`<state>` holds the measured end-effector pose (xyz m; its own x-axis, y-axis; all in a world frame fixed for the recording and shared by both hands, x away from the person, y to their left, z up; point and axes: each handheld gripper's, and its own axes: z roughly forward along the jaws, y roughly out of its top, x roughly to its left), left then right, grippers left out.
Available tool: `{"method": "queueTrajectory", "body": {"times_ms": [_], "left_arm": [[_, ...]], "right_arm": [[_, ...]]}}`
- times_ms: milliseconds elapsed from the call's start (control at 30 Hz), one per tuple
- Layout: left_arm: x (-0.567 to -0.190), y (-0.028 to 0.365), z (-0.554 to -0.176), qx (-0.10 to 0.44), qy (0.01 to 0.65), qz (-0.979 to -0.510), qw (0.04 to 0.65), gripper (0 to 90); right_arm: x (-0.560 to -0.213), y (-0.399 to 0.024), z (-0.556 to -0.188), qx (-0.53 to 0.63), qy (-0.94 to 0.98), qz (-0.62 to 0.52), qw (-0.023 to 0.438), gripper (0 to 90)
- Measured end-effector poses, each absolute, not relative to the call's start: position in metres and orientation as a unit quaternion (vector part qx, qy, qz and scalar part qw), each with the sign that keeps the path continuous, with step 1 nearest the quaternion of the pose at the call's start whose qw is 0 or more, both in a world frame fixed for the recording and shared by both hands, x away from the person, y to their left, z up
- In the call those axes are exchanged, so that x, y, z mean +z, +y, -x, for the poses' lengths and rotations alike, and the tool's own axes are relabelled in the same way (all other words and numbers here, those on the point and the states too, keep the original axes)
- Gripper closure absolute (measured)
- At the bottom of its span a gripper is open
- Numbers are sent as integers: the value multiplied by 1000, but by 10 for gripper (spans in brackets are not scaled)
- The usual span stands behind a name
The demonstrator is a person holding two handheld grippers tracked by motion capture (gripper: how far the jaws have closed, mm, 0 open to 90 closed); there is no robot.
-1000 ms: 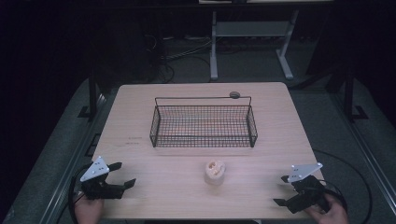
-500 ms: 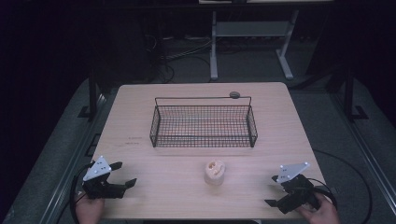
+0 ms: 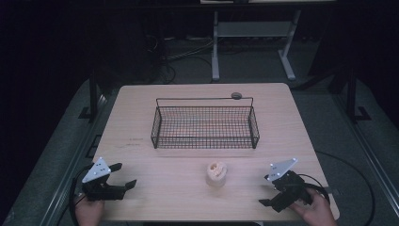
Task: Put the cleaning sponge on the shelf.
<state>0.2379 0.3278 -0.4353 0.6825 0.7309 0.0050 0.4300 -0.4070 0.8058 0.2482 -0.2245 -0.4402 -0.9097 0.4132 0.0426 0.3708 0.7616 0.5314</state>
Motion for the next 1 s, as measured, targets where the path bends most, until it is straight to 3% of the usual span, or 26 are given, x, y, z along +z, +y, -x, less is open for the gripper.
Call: {"method": "queueTrajectory", "body": {"times_ms": [1000], "left_arm": [[-436,327,-240,179,355,-819,413,137]], "right_arm": [[-397,-162,-288,254,959,-121,20,154]]}}
